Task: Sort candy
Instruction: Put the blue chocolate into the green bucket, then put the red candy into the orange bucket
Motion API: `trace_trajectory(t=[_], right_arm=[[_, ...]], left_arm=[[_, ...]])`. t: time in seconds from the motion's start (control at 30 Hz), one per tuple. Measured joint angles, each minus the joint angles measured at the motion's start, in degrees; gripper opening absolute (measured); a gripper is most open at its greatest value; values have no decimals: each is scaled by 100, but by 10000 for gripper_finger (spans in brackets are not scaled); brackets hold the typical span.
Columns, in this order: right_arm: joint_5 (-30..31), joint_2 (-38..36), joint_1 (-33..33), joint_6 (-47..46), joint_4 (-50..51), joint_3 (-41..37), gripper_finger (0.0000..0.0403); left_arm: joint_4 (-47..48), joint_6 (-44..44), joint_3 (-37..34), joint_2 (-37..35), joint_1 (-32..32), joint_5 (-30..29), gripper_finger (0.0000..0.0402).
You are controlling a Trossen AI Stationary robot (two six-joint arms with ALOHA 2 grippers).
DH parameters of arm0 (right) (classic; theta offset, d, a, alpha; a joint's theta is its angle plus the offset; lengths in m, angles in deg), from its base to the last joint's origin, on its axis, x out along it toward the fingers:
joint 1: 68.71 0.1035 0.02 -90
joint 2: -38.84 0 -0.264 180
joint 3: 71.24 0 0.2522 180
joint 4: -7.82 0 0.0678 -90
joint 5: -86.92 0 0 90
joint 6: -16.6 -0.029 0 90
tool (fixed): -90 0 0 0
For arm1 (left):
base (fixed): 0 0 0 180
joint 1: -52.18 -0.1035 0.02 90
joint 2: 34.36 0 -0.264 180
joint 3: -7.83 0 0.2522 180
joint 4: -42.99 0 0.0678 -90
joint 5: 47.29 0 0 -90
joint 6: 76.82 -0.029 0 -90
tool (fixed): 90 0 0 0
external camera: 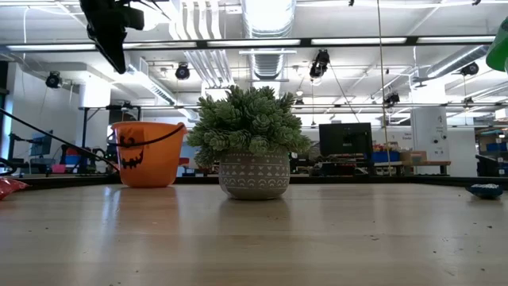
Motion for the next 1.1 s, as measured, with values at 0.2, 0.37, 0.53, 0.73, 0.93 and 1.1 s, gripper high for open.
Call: trace_trajectory(t=[0.2, 0.37, 0.53, 0.73, 0.93, 1.1], right_arm=[[-114, 25, 0, 0, 3, 0, 44], [-95, 25, -2, 9, 54, 0, 99], [-94, 25, -2, 49, 56, 0, 145], [-94, 25, -2, 52, 57, 0, 173], [27, 32, -2, 2, 79, 0, 180], [278, 36, -2, 116, 103, 0, 180]], left_arm=[[289, 0, 0, 1, 4, 4, 137], [502, 0, 0, 2, 4, 7, 137], [513, 154, 0, 0, 4, 11, 137], [602, 391, 0, 0, 2, 63, 137], [900, 795, 0, 71, -2, 63, 137], [868, 964, 0, 173, -2, 33, 137]])
